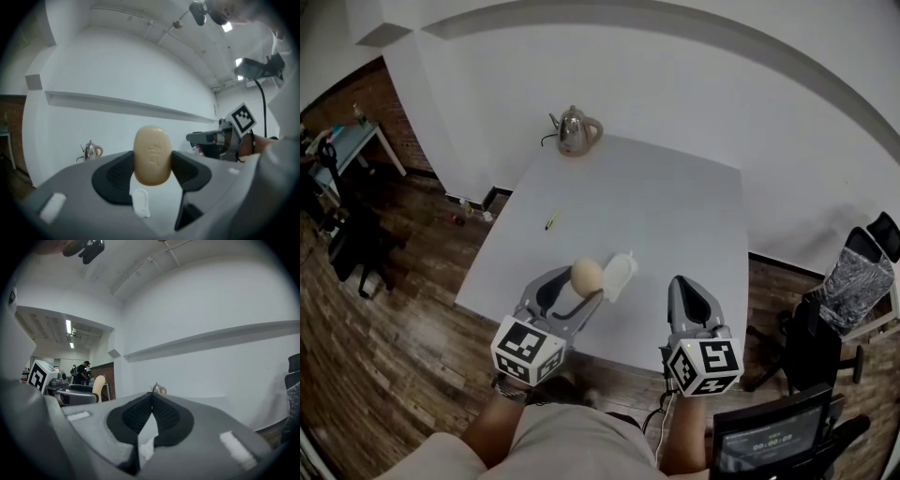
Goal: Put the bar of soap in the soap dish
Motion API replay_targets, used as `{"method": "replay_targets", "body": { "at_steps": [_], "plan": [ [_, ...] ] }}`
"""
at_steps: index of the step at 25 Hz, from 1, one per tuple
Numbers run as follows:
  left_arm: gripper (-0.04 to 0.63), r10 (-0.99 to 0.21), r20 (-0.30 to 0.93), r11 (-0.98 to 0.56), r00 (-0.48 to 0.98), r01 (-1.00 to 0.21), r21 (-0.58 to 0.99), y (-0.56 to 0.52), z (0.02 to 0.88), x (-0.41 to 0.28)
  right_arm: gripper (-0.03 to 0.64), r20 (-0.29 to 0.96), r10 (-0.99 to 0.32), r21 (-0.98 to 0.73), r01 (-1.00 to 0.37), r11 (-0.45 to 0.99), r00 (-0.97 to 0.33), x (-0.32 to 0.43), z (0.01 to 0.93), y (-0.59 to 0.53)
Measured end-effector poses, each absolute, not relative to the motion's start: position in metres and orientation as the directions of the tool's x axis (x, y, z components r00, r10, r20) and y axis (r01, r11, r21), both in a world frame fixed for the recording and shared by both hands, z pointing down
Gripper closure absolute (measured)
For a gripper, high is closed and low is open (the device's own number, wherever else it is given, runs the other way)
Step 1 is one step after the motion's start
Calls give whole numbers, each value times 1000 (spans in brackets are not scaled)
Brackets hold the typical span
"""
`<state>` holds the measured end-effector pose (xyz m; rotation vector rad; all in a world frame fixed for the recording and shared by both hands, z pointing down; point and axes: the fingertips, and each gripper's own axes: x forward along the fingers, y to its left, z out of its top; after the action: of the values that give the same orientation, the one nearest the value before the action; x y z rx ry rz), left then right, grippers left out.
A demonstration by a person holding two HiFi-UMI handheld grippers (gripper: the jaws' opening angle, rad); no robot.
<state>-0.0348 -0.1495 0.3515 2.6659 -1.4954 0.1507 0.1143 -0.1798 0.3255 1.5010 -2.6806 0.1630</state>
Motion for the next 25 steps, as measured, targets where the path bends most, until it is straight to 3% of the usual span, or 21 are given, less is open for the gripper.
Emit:
{"method": "replay_targets", "body": {
  "at_steps": [25],
  "plan": [
    [327, -831, 165, -528, 532, -846, 70, -183, 376, -41, 614, 178, -853, -67, -871, 487, -490, 108, 354, -203]
  ]
}}
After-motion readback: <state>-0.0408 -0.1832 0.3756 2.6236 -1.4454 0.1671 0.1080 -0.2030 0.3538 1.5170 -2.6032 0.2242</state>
